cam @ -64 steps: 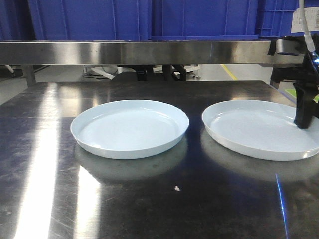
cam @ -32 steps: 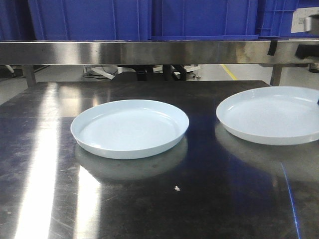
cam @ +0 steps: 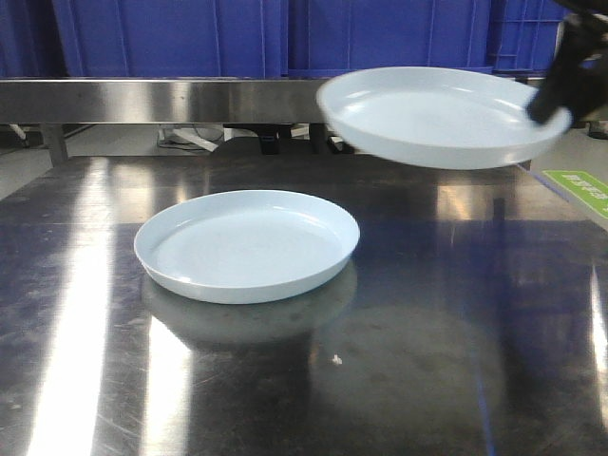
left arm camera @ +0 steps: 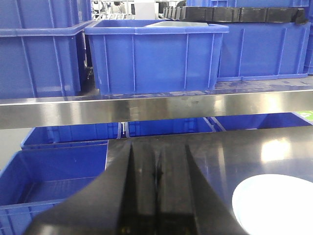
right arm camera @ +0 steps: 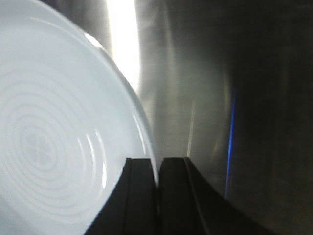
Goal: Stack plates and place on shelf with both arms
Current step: 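Lift the plate with the right gripper and carry it over the center plate, then lower the held plate onto the center plate and open the right gripper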
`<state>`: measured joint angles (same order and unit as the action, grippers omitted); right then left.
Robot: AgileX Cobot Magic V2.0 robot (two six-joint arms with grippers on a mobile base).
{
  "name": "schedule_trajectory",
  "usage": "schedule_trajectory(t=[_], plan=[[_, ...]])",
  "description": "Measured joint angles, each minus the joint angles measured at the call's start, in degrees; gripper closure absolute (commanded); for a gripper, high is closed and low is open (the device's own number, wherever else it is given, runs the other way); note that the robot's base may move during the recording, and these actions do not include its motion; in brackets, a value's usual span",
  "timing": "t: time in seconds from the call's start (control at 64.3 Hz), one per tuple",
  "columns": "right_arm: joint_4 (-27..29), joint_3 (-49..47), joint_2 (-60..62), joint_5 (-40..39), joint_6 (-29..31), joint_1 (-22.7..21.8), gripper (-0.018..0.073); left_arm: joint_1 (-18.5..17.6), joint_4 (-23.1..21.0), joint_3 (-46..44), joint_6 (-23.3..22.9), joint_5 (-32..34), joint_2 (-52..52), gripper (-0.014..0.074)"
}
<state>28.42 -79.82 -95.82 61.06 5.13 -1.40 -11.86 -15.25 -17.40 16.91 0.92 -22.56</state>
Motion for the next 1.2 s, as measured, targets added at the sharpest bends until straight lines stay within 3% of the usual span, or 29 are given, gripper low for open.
schedule_trajectory(t=[0.249, 0.513, 1.198], plan=[[0.78, 0.00, -3.16, -5.37, -4.06, 12.22, 0.0503, 0.00, 0.00, 0.00, 0.00, 0.00, 0.00, 0.0516], [0.53, 0.00, -8.23, -10.51, -7.17, 19.27, 0.0503, 0.00, 0.00, 0.00, 0.00, 0.00, 0.00, 0.0516], [-2.91, -0.60, -11.35, -14.47, -8.91, 21.31, 0.0499, 0.00, 0.00, 0.00, 0.00, 0.00, 0.00, 0.0516]])
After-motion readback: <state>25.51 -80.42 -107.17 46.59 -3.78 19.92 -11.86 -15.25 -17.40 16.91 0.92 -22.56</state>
